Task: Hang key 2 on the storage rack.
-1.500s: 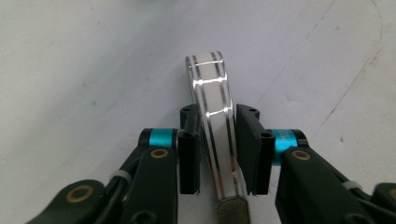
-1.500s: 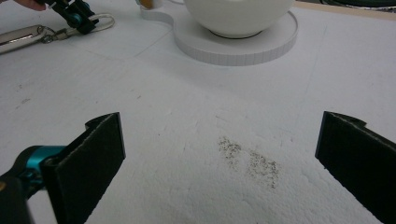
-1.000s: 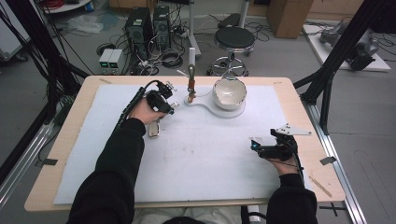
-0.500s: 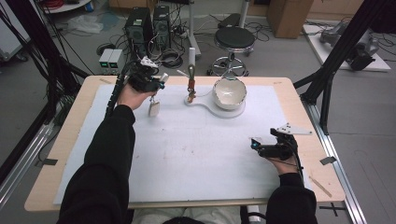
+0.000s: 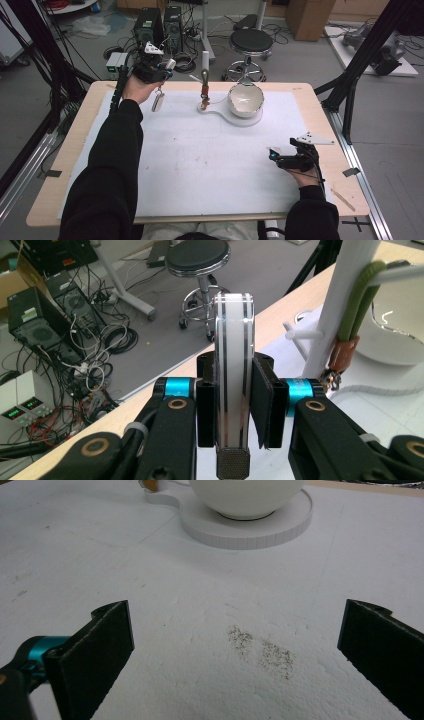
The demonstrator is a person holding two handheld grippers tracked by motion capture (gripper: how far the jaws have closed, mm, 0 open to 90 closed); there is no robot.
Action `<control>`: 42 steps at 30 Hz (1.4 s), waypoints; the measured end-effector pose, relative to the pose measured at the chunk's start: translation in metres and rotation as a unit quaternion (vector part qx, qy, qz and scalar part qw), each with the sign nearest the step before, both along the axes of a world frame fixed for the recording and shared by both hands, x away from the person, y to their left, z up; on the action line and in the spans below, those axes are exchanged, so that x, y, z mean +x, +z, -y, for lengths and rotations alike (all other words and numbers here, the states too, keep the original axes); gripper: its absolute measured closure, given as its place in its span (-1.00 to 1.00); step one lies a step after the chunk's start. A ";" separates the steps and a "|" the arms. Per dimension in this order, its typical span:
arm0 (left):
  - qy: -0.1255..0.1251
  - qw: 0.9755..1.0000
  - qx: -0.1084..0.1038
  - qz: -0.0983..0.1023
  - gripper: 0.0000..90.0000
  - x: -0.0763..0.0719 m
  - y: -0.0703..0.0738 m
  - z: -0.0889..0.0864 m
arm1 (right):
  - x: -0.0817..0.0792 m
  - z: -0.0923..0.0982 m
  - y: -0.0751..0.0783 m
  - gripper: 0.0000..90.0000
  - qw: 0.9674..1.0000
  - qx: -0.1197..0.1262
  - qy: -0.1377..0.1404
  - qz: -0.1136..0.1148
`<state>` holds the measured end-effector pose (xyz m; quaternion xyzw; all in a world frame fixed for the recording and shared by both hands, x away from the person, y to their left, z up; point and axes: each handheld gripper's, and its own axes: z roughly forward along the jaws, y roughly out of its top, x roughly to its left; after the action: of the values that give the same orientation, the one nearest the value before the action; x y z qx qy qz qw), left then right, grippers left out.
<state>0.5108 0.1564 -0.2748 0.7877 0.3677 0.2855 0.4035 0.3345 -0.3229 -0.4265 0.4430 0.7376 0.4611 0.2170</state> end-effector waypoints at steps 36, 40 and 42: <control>-0.048 0.998 -0.024 0.030 0.66 0.038 0.024 0.073 | -0.006 0.001 0.001 -0.99 1.000 0.010 0.011 0.009; -0.047 0.998 -0.030 0.033 0.66 0.042 0.022 0.072 | -0.006 0.001 0.000 -0.99 1.000 0.008 0.011 0.008; -0.047 0.998 -0.030 0.034 0.66 0.043 0.021 0.073 | -0.005 0.001 0.000 -0.99 1.000 0.007 0.010 0.007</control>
<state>0.5541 0.0837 -0.2538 0.7815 0.3243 0.2820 0.4523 0.3293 -0.3235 -0.4262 0.4337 0.7372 0.4719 0.2138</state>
